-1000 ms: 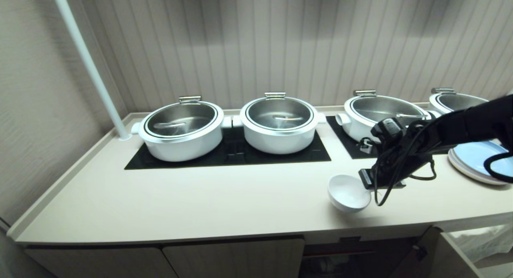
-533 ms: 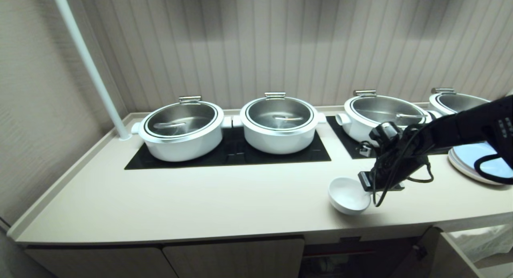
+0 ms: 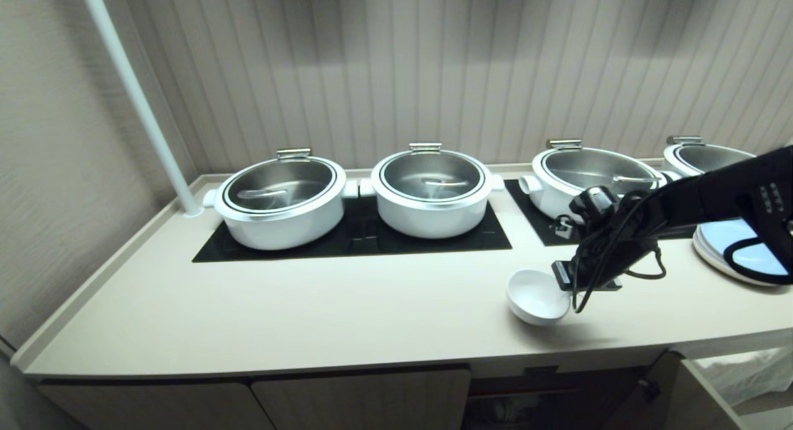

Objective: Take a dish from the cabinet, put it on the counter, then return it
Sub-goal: Place it on the table

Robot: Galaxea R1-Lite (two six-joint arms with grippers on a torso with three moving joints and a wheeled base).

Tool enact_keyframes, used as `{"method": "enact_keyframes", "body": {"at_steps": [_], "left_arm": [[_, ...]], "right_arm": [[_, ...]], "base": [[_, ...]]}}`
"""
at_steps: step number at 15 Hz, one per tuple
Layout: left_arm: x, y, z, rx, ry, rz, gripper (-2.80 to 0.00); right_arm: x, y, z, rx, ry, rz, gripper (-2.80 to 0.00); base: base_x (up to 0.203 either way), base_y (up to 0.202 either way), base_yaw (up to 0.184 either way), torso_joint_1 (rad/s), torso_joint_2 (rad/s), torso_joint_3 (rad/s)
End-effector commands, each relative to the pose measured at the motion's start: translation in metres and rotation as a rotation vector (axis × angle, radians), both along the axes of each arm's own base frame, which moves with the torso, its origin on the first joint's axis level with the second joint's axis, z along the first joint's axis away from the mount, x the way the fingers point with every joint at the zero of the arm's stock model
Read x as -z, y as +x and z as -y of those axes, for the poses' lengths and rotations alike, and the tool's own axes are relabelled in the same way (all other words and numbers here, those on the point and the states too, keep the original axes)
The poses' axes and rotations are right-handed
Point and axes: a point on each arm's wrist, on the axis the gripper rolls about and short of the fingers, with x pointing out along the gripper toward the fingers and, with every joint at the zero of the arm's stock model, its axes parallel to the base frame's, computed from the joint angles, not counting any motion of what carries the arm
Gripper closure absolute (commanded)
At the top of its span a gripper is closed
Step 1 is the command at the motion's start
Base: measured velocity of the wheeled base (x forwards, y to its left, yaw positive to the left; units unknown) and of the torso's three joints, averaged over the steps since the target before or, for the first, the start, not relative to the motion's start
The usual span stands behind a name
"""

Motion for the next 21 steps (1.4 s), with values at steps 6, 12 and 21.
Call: {"method": "enact_keyframes", "body": {"at_steps": [6, 12, 21], "left_arm": [[0.0, 0.0, 0.0, -0.001, 0.0, 0.0, 0.0], [0.0, 0.0, 0.0, 0.0, 0.0, 0.0, 0.0], [0.0, 0.0, 0.0, 0.0, 0.0, 0.0, 0.0]], "right_arm": [[0.0032, 0.0028, -0.0004, 0.0, 0.001, -0.003, 0.0], [0.0033, 0.0029, -0.0004, 0.0, 0.001, -0.004, -2.8], [-0.0046, 0.0024, -0.0003, -0.006, 0.001, 0.027, -2.8]], "base": [[0.0, 0.0, 0.0, 0.0, 0.0, 0.0], [0.0, 0.0, 0.0, 0.0, 0.0, 0.0], [0.0, 0.0, 0.0, 0.0, 0.0, 0.0]]}}
